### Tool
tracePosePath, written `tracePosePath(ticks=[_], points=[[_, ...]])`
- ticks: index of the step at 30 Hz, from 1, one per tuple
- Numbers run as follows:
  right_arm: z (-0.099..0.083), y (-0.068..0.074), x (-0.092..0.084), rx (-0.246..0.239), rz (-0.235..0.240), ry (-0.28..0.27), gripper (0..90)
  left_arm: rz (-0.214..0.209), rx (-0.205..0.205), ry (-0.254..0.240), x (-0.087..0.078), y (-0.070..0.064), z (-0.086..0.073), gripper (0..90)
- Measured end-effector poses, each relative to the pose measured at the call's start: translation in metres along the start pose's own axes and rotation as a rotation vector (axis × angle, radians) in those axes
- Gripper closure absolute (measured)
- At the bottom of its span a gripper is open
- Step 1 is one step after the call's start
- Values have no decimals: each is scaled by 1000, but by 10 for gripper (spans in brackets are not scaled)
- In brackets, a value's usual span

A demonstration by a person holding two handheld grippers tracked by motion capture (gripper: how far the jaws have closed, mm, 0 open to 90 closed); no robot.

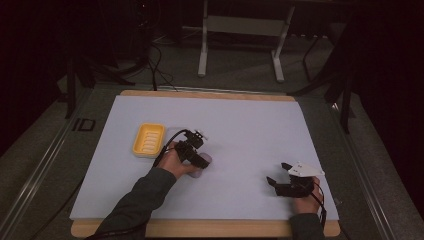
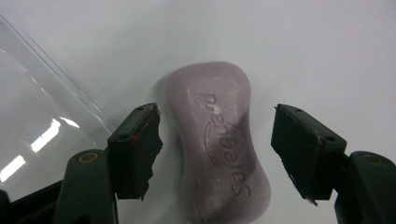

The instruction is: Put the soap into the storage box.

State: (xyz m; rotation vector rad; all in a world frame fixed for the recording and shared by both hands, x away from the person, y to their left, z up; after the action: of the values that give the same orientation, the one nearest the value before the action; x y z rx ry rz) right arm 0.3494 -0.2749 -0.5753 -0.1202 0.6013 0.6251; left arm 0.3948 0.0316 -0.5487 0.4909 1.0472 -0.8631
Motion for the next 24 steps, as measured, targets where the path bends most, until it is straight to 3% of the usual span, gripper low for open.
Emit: tracePosePath(ticks=[12, 24], points=[[0, 0, 0, 0, 2, 0, 189, 7, -6, 61, 15, -1, -1, 323], [0, 0, 0, 0, 2, -2, 187, -7, 42, 137, 17, 5, -1, 358]])
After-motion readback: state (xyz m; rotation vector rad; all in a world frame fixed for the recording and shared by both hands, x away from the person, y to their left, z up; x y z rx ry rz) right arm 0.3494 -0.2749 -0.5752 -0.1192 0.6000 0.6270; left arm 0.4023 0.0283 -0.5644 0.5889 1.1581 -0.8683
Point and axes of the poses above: each handheld gripper's, and its own axes: x roughly forward along the jaws, z roughly out of its top, y roughly to its left, the point moved 7 cm from there along x, roughly forward along the jaws, and after that the axes turned 11 degrees about x, right-handed, at the moved point
